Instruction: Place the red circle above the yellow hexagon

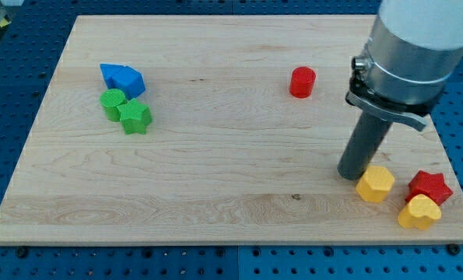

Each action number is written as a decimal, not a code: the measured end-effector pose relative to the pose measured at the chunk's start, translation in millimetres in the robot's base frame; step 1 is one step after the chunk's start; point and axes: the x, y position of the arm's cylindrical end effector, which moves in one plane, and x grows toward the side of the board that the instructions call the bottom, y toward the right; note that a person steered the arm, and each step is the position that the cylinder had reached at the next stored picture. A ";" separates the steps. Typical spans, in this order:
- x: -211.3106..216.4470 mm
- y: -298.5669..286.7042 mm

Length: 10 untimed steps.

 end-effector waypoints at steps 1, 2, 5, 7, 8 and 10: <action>3.1 10.8; -40.0 -20.4; -225.6 -128.5; -205.5 -109.8; -186.3 -84.5; -174.6 -30.1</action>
